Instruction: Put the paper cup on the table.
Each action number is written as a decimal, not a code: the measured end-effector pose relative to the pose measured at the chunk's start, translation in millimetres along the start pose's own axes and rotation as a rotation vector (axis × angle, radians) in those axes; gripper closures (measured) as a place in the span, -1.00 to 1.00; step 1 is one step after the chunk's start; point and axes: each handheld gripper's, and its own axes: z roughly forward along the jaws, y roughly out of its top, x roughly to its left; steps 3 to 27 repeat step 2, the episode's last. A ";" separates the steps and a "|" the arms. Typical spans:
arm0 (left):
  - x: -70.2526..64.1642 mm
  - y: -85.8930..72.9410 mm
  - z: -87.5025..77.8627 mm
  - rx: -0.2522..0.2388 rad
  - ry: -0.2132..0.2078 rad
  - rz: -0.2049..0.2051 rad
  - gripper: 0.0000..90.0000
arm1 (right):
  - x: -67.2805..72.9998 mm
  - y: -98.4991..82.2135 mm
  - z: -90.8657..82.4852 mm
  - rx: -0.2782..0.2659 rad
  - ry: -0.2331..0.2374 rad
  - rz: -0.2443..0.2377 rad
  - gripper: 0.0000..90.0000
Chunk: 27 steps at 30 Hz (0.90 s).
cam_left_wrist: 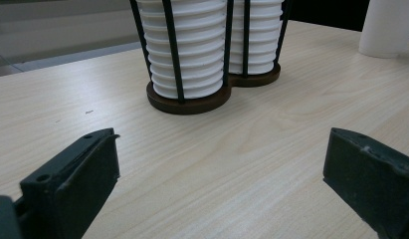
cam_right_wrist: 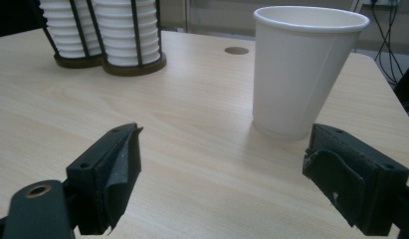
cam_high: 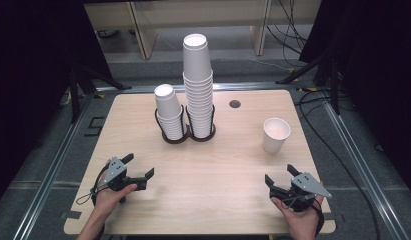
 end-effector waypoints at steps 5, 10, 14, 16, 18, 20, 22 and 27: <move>-0.5 -0.1 1.3 -0.013 -0.004 -0.003 -0.98 | -2.6 -1.0 0.7 -0.022 -0.024 -0.020 -0.67; -0.5 -0.1 1.3 -0.013 -0.004 -0.003 -0.98 | -2.6 -1.0 0.7 -0.022 -0.024 -0.020 -0.67; -0.5 -0.1 1.3 -0.013 -0.004 -0.003 -0.98 | -2.6 -1.0 0.7 -0.022 -0.024 -0.020 -0.67; -0.5 -0.1 1.3 -0.013 -0.004 -0.003 -0.98 | -2.6 -1.0 0.7 -0.022 -0.024 -0.020 -0.67; -0.5 -0.1 1.3 -0.013 -0.004 -0.003 -0.98 | -2.6 -1.0 0.7 -0.022 -0.024 -0.020 -0.67; -0.5 -0.1 1.3 -0.013 -0.004 -0.003 -0.98 | -2.6 -1.0 0.7 -0.022 -0.024 -0.020 -0.67; -0.5 -0.1 1.3 -0.013 -0.004 -0.003 -0.98 | -2.6 -1.0 0.7 -0.022 -0.024 -0.020 -0.67; -0.5 -0.1 1.3 -0.013 -0.004 -0.003 -0.98 | -2.6 -1.0 0.7 -0.022 -0.024 -0.020 -0.67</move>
